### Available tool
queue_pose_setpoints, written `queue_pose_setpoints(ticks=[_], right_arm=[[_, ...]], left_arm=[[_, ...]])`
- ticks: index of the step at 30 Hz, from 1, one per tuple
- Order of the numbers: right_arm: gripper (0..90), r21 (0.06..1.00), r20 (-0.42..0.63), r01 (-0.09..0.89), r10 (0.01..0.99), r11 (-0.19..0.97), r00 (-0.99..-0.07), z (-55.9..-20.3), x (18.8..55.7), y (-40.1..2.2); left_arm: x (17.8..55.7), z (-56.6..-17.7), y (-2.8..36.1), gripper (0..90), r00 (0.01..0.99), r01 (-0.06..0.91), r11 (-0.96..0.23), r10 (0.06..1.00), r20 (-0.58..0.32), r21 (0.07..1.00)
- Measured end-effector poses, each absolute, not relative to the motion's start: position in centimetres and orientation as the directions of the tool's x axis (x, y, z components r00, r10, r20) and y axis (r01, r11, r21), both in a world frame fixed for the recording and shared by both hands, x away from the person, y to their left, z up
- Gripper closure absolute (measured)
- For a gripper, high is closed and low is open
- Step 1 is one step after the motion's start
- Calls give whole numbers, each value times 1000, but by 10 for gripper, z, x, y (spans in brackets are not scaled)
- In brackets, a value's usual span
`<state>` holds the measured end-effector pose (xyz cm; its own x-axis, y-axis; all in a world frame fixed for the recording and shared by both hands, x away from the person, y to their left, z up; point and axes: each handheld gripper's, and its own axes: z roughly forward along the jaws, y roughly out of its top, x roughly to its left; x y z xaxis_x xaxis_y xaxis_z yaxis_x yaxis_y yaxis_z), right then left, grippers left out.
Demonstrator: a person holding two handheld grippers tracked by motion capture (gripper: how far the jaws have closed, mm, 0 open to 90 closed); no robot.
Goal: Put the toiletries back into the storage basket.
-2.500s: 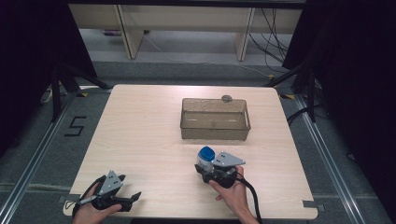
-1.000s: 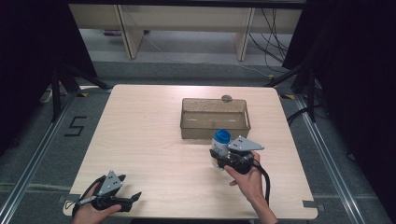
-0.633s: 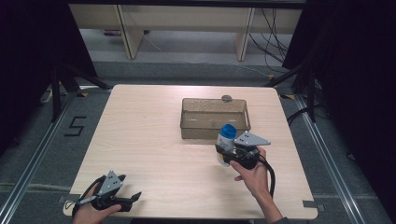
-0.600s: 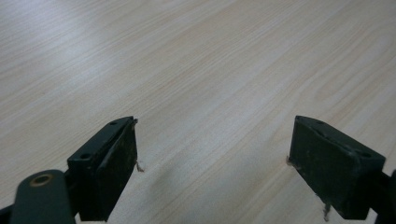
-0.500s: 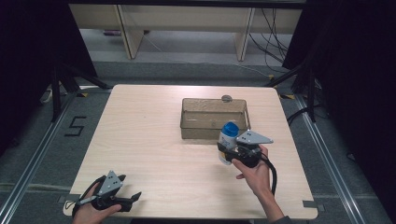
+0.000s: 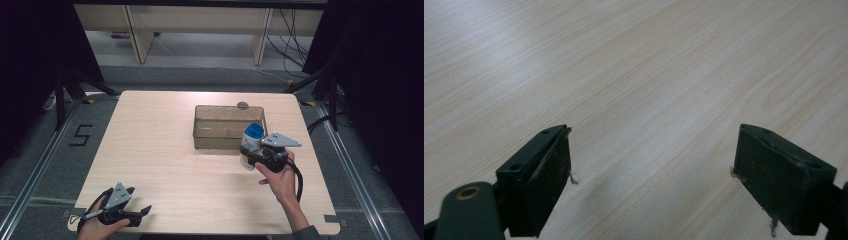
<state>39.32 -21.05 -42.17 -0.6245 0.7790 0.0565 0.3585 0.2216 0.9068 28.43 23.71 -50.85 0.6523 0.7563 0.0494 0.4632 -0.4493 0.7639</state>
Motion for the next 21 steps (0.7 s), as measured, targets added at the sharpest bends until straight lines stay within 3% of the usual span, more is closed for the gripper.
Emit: queue_pose_setpoints(ticks=[15,17,21], right_arm=[[558,916,59,353,805,192,-590,-409,402,-225],[558,904,89,390,814,176,-574,-406,401,-226],[558,920,48,346,825,183,-563,-401,407,-232]], left_arm=[[284,-507,238,147,663,464,-455,748,43,760],[284,-508,238,147,660,464,-450,750,41,763],[285,-507,238,147,662,463,-457,748,46,759]])
